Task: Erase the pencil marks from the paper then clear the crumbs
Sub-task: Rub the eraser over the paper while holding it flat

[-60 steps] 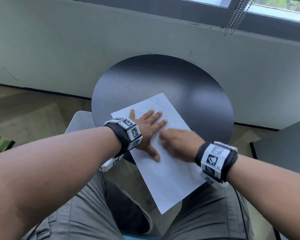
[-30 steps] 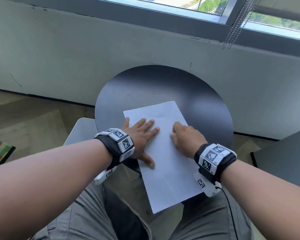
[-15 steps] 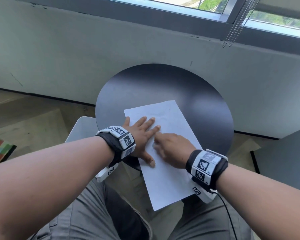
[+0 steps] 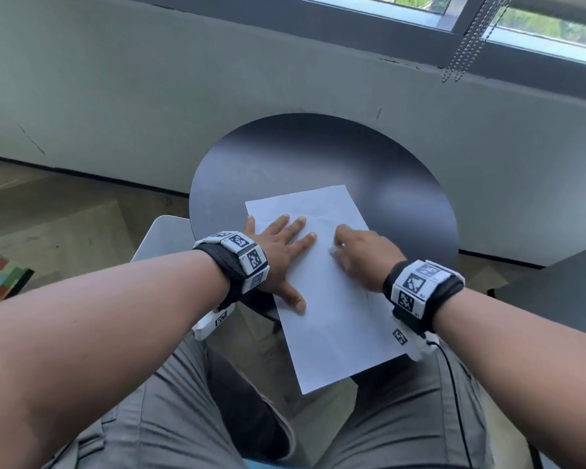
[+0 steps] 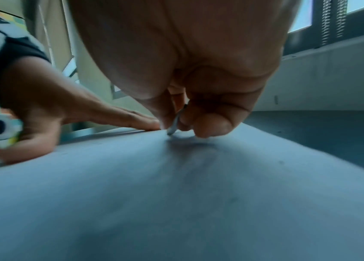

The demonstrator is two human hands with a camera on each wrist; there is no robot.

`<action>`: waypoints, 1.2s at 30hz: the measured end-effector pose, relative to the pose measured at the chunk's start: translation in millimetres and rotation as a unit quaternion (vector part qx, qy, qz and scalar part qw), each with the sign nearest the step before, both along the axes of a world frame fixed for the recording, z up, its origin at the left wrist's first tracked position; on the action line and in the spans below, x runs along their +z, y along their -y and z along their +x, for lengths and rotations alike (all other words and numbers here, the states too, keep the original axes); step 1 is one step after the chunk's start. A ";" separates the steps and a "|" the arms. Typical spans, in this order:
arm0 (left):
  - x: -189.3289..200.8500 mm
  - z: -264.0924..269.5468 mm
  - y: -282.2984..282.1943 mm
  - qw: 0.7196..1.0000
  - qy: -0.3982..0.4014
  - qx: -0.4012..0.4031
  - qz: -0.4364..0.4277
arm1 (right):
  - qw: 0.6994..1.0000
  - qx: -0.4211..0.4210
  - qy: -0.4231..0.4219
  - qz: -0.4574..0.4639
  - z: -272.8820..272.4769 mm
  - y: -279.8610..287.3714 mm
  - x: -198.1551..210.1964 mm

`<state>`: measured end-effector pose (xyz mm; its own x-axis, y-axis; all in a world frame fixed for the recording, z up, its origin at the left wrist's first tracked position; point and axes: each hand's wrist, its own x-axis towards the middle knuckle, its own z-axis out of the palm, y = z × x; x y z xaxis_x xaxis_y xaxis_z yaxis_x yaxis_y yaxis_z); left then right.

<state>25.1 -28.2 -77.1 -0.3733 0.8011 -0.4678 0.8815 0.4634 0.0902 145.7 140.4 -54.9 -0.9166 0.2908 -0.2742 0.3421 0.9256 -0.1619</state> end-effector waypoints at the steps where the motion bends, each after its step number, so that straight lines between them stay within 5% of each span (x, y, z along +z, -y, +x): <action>1: 0.3 -0.4 -0.7 1.000 0.000 0.001 -0.002 | 1.000 0.017 -0.008 -0.011 3.5 7.5 -0.8; 5: -0.1 -0.7 -3.0 1.000 -0.001 -0.003 -0.005 | 0.984 0.151 0.019 -0.095 17.4 42.9 -5.5; 10: -0.8 -0.4 7.2 1.000 -0.021 -0.002 0.018 | 0.998 -0.033 0.005 -0.050 -1.3 -2.0 -0.5; 14: -9.0 -0.1 23.0 0.999 -0.019 0.036 0.025 | 0.997 -0.070 0.012 -0.032 -4.2 3.5 -0.7; 20: -6.9 -1.4 21.6 0.999 -0.007 0.039 0.017 | 0.991 0.113 -0.002 -0.074 -2.7 47.3 -2.2; 25: -7.8 -1.7 23.0 0.999 0.004 0.044 0.020 | 1.000 0.005 -0.015 -0.012 -21.6 20.0 0.2; 30: -10.6 -2.3 23.4 0.998 0.021 0.047 0.025 | 0.976 0.198 0.029 -0.088 1.8 56.1 1.1; 34: -10.7 -2.0 24.0 0.999 0.010 0.046 0.025 | 0.996 0.085 -0.010 -0.030 -20.8 25.3 3.0; 36: -10.5 -2.1 23.5 0.999 0.011 0.046 0.023 | 0.993 0.114 -0.019 -0.028 -16.4 26.6 1.4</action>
